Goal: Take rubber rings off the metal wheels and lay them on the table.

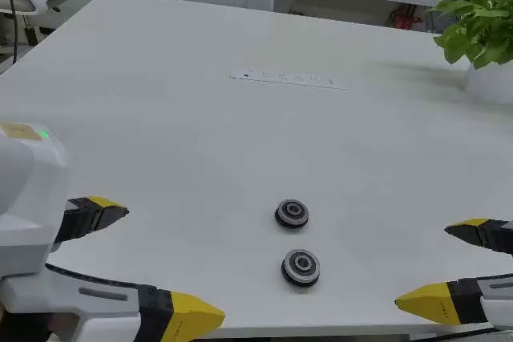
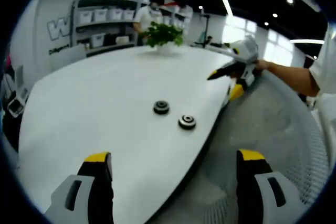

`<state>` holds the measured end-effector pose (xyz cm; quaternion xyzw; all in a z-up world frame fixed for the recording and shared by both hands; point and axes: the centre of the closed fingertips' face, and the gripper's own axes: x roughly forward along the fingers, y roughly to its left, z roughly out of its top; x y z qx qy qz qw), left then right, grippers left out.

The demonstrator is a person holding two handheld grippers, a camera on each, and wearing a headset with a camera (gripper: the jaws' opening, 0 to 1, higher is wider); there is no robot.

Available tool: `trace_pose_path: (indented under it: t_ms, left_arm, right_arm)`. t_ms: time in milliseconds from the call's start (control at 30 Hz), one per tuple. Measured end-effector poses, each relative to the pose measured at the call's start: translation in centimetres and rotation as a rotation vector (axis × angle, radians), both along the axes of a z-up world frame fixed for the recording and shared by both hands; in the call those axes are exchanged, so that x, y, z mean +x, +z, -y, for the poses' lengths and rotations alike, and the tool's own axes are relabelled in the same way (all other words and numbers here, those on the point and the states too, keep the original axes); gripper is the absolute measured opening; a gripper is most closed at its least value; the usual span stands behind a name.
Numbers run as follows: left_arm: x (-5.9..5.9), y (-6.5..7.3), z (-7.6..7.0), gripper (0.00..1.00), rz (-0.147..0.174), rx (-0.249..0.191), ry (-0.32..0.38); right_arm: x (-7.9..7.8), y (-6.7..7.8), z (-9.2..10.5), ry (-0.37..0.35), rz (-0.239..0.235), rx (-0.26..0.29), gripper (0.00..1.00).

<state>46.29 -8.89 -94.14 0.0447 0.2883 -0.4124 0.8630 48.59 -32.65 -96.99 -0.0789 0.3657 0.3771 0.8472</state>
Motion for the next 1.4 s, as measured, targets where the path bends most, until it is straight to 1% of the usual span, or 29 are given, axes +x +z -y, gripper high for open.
trace_pose_path:
  t_ms: [67,233,300,333,433,467,500,533,600,633,733,800,833,900,1000,1067,1100,1167,1267,1400]
  left_arm:
    - [0.2,0.0,-0.2,1.0,0.003,-0.001,0.014]
    - [0.5,0.3,-0.5,1.0,0.007,-0.018,0.045]
    - [0.6,0.2,-0.6,1.0,0.007,-0.011,0.057]
    - [0.6,0.1,-0.9,1.0,0.004,0.001,0.066]
    - [0.5,-0.1,-0.9,1.0,0.001,0.011,0.065]
    - [0.5,-0.1,-0.8,1.0,-0.001,0.012,0.062]
    - [0.4,-0.3,-0.7,1.0,-0.013,0.016,0.056]
    - [0.1,-0.6,-0.6,1.0,-0.028,0.03,0.044]
    - [0.0,-0.8,-0.5,1.0,-0.029,0.046,0.034]
    - [-0.1,-0.7,-0.5,1.0,-0.025,0.047,0.031]
    - [0.0,-0.5,-0.4,1.0,-0.022,0.033,0.03]
    - [0.0,-0.6,-0.6,1.0,-0.025,0.035,0.042]
    - [0.1,-0.6,-0.8,1.0,-0.023,0.043,0.056]
    - [0.2,-0.6,-1.0,1.0,-0.021,0.045,0.069]
    - [0.1,-0.6,-0.9,1.0,-0.03,0.043,0.067]
    - [0.0,-0.7,-0.8,1.0,-0.028,0.058,0.051]
    - [-0.1,-0.7,-0.8,1.0,-0.026,0.061,0.048]
    - [-0.1,-0.7,-0.7,1.0,-0.026,0.058,0.044]
    - [-0.1,-0.7,-0.6,1.0,-0.034,0.04,0.042]
    - [-0.2,-0.7,-0.5,1.0,-0.038,0.039,0.032]
  right_arm:
    - [-0.3,-0.1,-0.2,0.021,0.002,-0.016,0.93]
    - [-0.3,-0.1,-0.4,0.051,0.004,-0.021,0.93]
    - [-0.5,-0.2,-0.6,0.065,-0.007,-0.016,0.93]
    - [-0.7,-0.2,-0.7,0.073,-0.012,-0.016,0.93]
    - [-0.9,-0.5,-0.8,0.093,-0.022,-0.026,0.93]
    - [-0.9,-0.5,-0.7,0.097,-0.02,-0.031,0.93]
    - [-0.9,-0.5,-0.7,0.099,-0.015,-0.036,0.93]
    - [-0.8,-0.5,-0.6,0.098,-0.015,-0.037,0.93]
    - [-0.8,-0.5,-0.6,0.096,-0.013,-0.032,0.93]
    - [-0.8,-0.3,-0.6,0.093,-0.01,-0.024,0.93]
    - [-0.4,0.1,-0.5,0.072,0.004,0.006,0.93]
    - [-0.4,0.1,-0.6,0.068,0.002,0.017,0.92]
    - [-0.5,0.0,-0.6,0.071,-0.003,0.017,0.92]
    - [-0.8,-0.1,-0.9,0.096,-0.01,0.006,0.92]
    - [-1.0,-0.2,-1.0,0.114,-0.012,0.0,0.92]
    - [-0.9,-0.2,-1.0,0.113,-0.01,0.0,0.92]
    - [-0.8,-0.1,-0.9,0.104,-0.005,0.009,0.92]
    - [-0.5,0.2,-0.7,0.084,0.006,0.027,0.92]
    - [-0.1,0.7,-0.6,0.051,0.018,0.06,0.92]
    - [-0.1,0.8,-0.7,0.039,0.021,0.065,0.91]
